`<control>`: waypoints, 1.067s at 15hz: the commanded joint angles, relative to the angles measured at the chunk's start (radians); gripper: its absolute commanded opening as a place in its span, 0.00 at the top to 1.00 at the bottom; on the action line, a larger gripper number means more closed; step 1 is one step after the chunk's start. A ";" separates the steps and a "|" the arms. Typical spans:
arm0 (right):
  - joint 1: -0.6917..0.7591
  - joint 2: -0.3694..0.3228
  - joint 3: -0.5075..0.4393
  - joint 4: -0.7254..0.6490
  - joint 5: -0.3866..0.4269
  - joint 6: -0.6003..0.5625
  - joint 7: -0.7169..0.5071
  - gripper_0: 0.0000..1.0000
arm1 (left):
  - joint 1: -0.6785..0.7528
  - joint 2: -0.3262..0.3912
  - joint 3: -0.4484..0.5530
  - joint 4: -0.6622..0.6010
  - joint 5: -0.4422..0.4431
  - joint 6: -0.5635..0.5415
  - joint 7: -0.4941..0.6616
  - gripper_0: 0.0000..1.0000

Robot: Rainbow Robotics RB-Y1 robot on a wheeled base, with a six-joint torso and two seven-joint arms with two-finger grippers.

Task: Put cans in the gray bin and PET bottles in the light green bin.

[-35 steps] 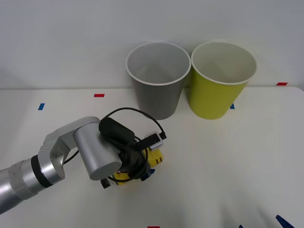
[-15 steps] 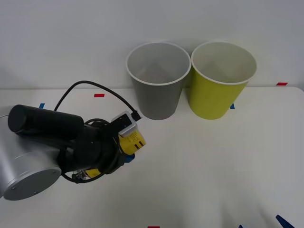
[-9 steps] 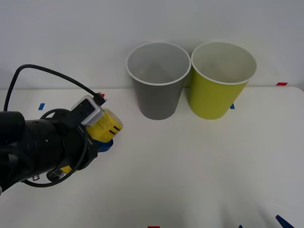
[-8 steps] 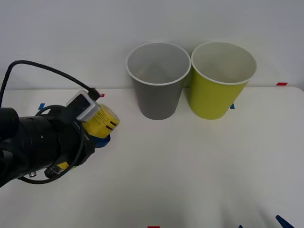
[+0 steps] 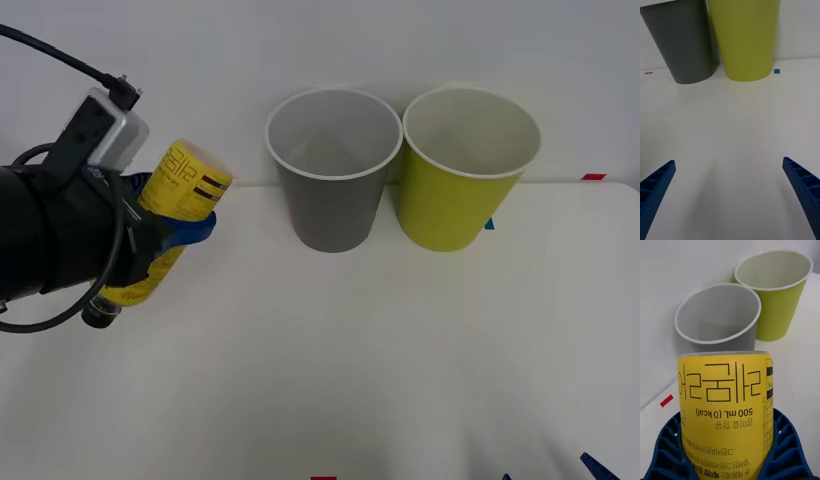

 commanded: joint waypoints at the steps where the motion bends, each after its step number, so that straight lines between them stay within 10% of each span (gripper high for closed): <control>1: 0.000 0.000 0.000 0.000 0.000 0.000 0.000 0.01 | -0.093 -0.048 0.019 0.000 0.004 0.018 -0.010 1.00; 9: 0.000 0.000 0.000 0.000 0.000 0.000 0.000 0.01 | -0.384 -0.121 0.024 0.190 -0.005 0.088 -0.026 1.00; 16: 0.000 0.000 0.000 0.000 0.000 0.000 0.000 0.01 | -0.553 -0.187 -0.119 0.360 -0.189 -0.013 -0.013 1.00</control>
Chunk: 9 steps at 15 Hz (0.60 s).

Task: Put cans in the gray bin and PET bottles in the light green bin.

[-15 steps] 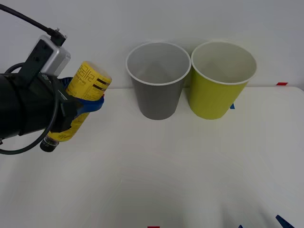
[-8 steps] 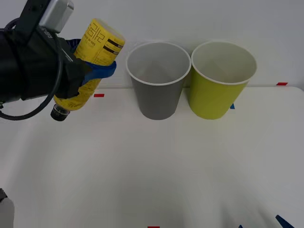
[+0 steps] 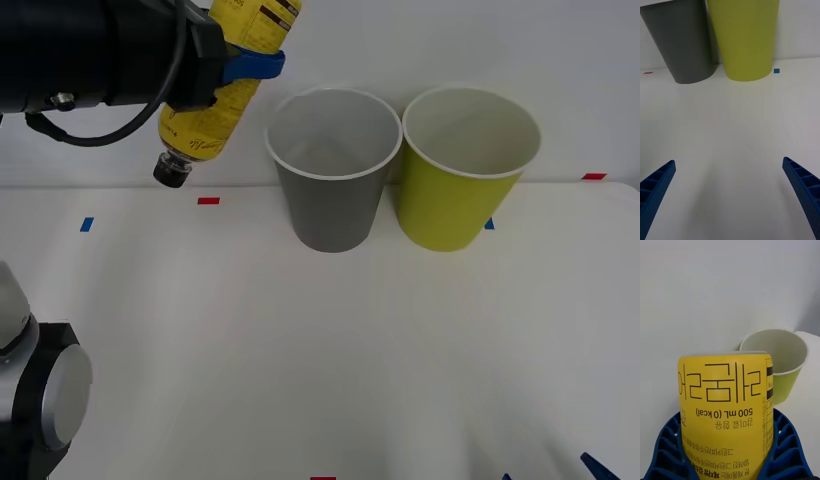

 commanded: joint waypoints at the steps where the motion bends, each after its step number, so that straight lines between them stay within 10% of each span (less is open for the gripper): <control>1: 0.000 0.000 0.000 0.000 0.000 0.000 0.000 0.01 | -0.025 -0.005 -0.111 0.053 -0.065 -0.159 0.027 1.00; 9: 0.000 0.000 0.000 0.000 0.000 0.000 0.000 0.01 | -0.284 -0.154 -0.188 0.469 -0.143 -0.346 0.017 1.00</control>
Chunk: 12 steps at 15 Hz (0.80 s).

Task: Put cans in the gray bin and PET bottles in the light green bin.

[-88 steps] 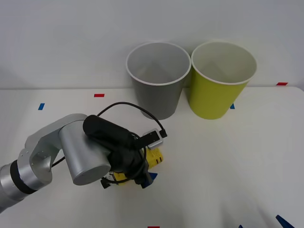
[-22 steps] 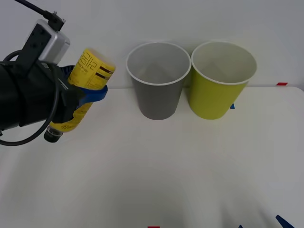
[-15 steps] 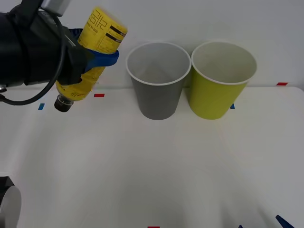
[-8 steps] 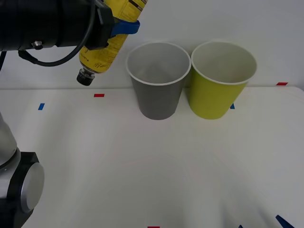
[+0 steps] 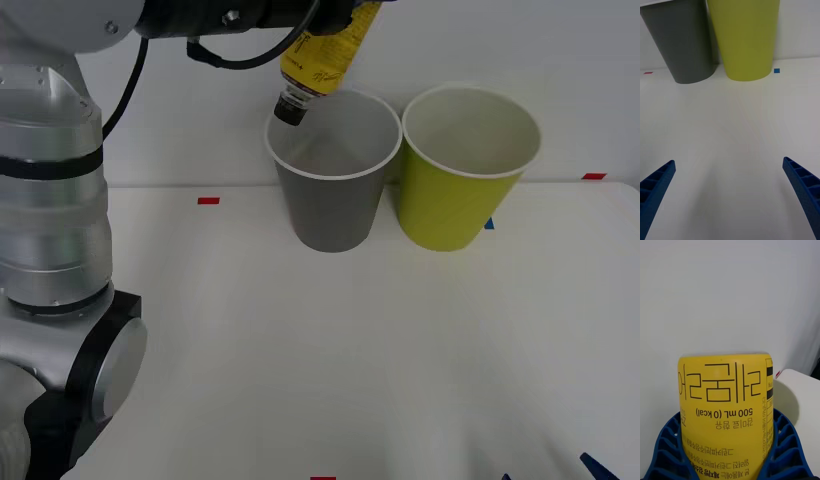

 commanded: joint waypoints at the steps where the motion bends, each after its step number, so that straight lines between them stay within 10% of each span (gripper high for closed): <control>1: 0.000 0.000 0.000 0.000 0.000 0.000 0.000 0.01 | -0.137 -0.049 -0.009 0.233 -0.002 -0.087 -0.024 1.00; 12: 0.000 0.000 0.000 0.000 0.000 0.000 0.000 0.01 | -0.187 -0.170 -0.221 0.582 -0.093 -0.630 -0.056 1.00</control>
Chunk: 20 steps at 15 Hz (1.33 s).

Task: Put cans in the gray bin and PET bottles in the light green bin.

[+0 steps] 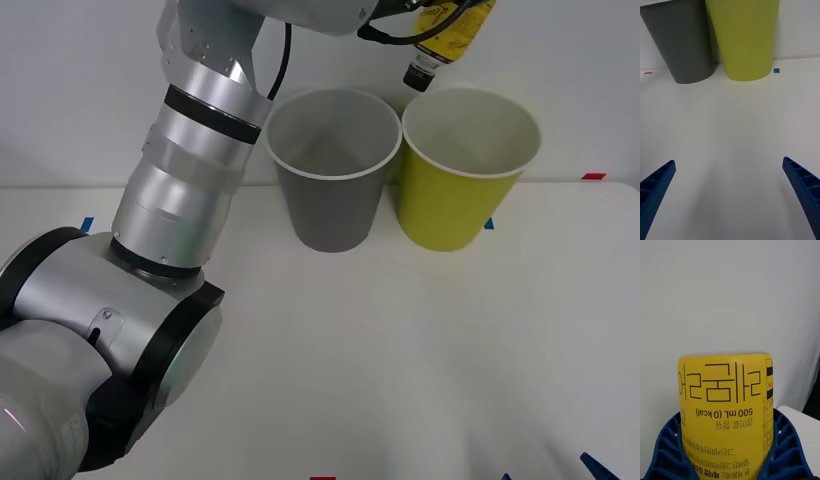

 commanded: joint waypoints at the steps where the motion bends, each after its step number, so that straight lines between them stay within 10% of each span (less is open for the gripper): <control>1: 0.000 0.000 0.000 0.000 0.000 0.000 0.000 0.01 | 0.000 0.001 -0.095 0.099 0.010 -0.190 0.004 1.00; 20: 0.000 0.000 0.000 0.000 0.000 0.000 0.000 0.01 | -0.003 -0.024 -0.333 0.443 0.025 -0.894 0.026 1.00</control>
